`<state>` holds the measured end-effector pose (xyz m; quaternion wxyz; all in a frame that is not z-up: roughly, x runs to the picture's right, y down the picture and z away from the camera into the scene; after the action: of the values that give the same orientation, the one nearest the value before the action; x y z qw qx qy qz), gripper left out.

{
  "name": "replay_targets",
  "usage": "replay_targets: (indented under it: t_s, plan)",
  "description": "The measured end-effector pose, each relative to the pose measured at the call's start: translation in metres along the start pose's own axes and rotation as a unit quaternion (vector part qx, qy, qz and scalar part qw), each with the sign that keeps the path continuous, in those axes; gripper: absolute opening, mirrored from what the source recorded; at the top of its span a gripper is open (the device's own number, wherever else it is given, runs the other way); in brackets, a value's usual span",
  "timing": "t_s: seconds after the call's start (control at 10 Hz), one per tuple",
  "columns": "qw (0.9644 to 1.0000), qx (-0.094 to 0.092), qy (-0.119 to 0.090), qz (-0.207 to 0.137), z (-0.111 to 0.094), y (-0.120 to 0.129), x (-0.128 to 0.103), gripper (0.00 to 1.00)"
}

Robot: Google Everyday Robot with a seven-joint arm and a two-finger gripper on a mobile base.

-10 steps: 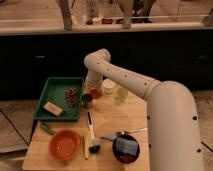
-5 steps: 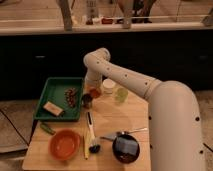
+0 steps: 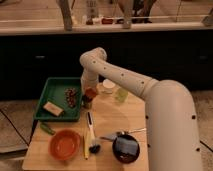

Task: Place apple in metal cup

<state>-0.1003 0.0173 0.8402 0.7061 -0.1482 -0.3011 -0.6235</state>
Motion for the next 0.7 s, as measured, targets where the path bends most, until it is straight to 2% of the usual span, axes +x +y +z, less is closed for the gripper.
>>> replay_targets:
  t_s: [0.4, 0.7]
  plan:
    - [0.9995, 0.009, -0.014, -0.028, 0.003, -0.015, -0.004, 0.5]
    - [0.999, 0.009, -0.02, -0.038, 0.004, -0.019, -0.005, 0.77]
